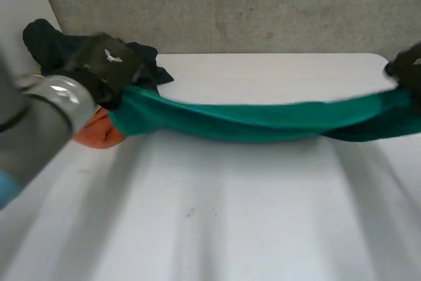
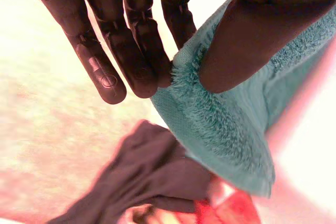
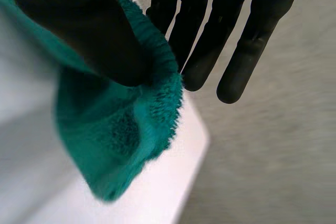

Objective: Fold the laundry.

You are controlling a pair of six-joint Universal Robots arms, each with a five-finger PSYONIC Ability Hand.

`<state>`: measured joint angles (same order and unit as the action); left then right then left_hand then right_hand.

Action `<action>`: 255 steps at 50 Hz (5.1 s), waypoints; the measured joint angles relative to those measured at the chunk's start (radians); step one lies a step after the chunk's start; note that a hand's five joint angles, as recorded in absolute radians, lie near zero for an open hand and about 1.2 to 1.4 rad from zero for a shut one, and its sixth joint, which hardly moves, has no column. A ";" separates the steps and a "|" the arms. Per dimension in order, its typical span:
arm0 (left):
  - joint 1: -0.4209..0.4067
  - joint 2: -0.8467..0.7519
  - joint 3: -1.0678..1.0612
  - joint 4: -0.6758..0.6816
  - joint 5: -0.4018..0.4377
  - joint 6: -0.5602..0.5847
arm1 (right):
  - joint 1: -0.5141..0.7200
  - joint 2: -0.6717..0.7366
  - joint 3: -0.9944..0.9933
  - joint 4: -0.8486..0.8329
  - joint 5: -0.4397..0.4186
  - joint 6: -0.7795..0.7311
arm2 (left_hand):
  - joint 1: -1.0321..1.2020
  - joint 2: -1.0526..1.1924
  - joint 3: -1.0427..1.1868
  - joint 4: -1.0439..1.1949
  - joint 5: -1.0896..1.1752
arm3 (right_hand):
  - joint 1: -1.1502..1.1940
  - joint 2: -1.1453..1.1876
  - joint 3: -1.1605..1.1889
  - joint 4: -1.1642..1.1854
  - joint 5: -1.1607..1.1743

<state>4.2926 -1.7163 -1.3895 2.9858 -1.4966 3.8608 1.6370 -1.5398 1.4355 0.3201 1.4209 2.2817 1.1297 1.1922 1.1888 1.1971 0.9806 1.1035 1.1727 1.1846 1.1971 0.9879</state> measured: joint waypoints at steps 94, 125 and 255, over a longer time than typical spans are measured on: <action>0.021 0.067 -0.476 -0.123 -0.065 0.041 | -0.289 0.170 0.266 0.224 -0.057 -0.303 | 0.000 0.004 0.004 0.004 0.009 | 0.018 0.009 0.005 0.001 -0.004; -0.019 -0.693 0.309 0.433 -0.112 0.081 | -0.079 0.689 -0.229 -0.452 0.028 -0.057 | 0.000 0.003 0.004 0.004 0.009 | 0.004 -0.018 -0.024 -0.030 -0.004; -0.131 -0.275 -0.172 0.534 -0.070 -0.155 | 0.408 0.410 0.124 -0.639 -0.054 -0.157 | -0.940 -0.988 -0.979 -0.996 -0.933 | -0.014 -0.012 0.001 -0.002 0.011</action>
<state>4.1614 -1.9916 -1.5614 3.5203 -1.5665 3.7057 2.0455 -1.1295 1.5599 -0.3187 1.3667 2.1244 0.1900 0.2042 0.2096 0.2007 0.0472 1.0893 1.1611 1.1858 1.1949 0.9989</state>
